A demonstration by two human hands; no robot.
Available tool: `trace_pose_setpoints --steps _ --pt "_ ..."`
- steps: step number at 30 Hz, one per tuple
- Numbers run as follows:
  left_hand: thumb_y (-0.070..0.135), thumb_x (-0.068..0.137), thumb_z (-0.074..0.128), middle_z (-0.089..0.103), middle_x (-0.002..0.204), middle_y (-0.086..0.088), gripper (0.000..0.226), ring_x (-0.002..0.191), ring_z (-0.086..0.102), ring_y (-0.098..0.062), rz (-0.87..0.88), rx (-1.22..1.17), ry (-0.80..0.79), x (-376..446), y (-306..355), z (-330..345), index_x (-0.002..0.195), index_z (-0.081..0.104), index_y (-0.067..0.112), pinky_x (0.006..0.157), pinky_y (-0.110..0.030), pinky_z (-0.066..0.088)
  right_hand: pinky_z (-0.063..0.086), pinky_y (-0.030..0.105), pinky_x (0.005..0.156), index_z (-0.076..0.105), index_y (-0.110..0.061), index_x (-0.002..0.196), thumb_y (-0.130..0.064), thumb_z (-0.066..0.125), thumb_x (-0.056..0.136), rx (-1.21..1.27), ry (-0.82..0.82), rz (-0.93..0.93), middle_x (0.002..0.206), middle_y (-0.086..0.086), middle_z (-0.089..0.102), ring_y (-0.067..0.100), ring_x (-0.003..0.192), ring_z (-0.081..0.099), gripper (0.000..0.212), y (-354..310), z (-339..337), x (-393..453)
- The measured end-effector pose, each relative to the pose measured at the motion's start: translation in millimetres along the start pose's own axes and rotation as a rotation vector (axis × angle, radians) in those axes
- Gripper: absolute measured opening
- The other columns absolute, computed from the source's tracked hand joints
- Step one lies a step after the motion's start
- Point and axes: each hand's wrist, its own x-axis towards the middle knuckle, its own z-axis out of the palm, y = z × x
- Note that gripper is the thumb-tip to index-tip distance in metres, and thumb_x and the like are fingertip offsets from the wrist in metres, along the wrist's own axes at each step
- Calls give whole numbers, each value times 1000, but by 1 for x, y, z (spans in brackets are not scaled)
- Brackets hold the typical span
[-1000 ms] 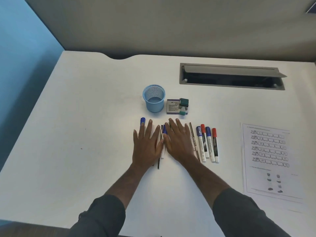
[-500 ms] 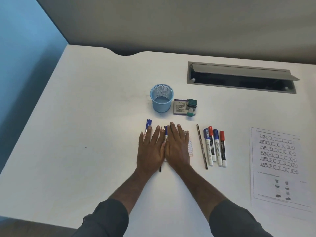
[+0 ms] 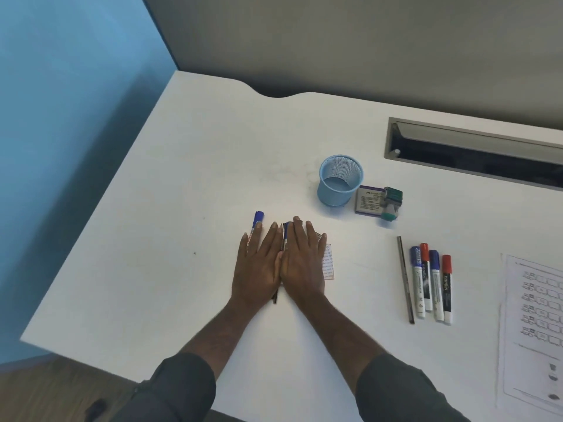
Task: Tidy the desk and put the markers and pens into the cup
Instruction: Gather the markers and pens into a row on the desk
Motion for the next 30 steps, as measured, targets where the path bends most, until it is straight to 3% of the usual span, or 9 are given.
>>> trace_pose_setpoints --steps 11,16,19,24,30 --pt "35 107 22 30 163 8 51 155 17 -20 2 -46 27 11 -56 -11 156 32 22 121 -48 26 17 61 117 43 -9 146 -25 33 87 70 61 50 156 8 37 33 145 28 62 -53 23 22" --pt "25 106 39 31 162 2 50 152 24 -16 47 -85 81 7 -56 -8 154 34 15 121 -46 29 18 60 117 41 -10 148 -23 33 89 66 63 47 157 7 36 31 146 28 61 -55 26 22" --pt "19 104 48 38 158 -5 47 148 36 -19 70 -122 123 3 -51 -8 149 43 7 117 -48 35 18 59 117 41 -10 148 -15 46 93 57 77 47 157 6 36 30 146 28 55 -53 29 20" --pt "13 102 52 34 160 -7 51 150 31 -22 57 -181 129 -3 -47 -11 151 39 6 118 -42 35 24 61 114 46 -11 145 -11 53 94 47 96 33 155 5 39 31 144 32 51 -52 31 19" --pt "10 99 58 39 158 -6 51 147 37 -23 78 -141 153 -11 -49 -13 147 45 5 115 -49 38 23 61 114 46 -11 145 -11 52 95 49 92 -4 156 5 38 31 144 32 51 -54 36 14"
